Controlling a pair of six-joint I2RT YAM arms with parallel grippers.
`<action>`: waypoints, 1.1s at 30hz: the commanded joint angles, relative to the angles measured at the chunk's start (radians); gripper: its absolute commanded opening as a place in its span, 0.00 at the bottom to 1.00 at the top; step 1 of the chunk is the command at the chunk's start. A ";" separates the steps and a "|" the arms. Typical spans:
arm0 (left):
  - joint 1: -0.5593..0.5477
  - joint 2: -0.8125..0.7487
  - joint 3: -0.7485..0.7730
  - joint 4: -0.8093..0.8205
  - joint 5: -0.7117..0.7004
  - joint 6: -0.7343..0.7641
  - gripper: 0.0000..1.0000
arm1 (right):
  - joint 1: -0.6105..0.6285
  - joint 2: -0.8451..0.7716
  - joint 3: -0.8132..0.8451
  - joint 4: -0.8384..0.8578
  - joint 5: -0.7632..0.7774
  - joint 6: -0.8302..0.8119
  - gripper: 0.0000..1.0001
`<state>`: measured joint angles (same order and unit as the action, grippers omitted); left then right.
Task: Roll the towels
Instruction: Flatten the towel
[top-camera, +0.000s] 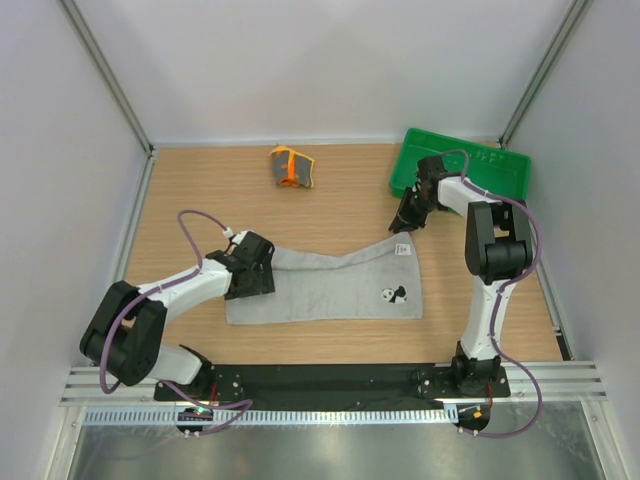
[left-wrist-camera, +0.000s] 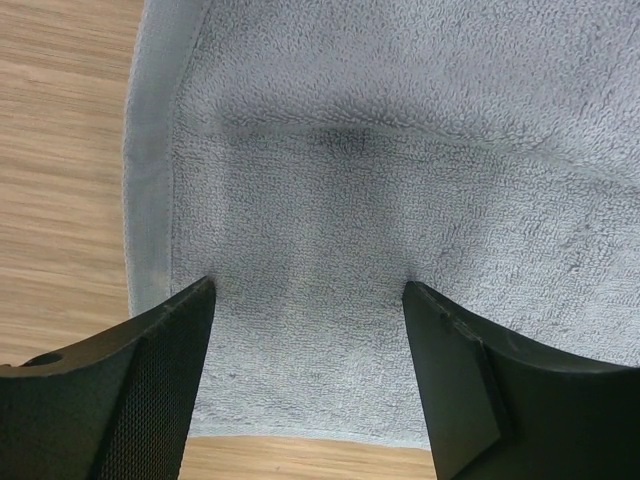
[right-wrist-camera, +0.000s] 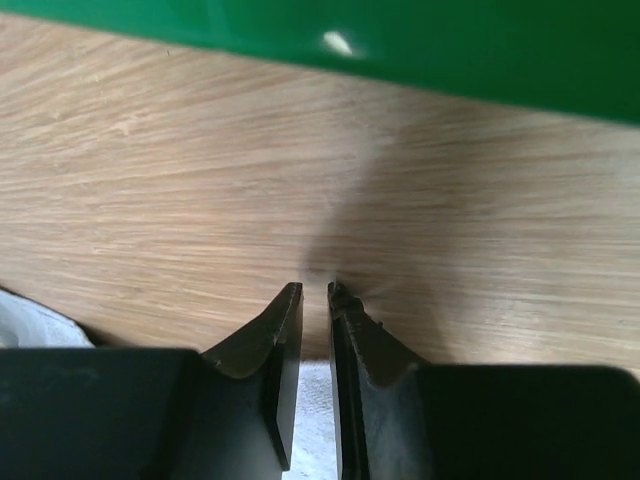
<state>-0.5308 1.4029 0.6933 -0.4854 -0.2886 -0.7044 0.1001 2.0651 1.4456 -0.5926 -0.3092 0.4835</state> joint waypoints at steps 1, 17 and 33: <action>0.003 -0.015 -0.014 -0.056 -0.024 -0.015 0.78 | -0.017 0.004 0.030 0.016 0.044 -0.005 0.24; 0.005 -0.022 -0.020 -0.047 -0.003 -0.004 0.79 | -0.048 -0.272 -0.132 0.074 0.136 -0.066 0.57; 0.005 -0.028 -0.026 -0.030 0.006 0.006 0.79 | -0.048 -0.255 -0.275 0.166 0.047 -0.062 0.48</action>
<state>-0.5297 1.3888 0.6838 -0.4980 -0.2874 -0.7021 0.0502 1.7969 1.1500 -0.4736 -0.2359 0.4297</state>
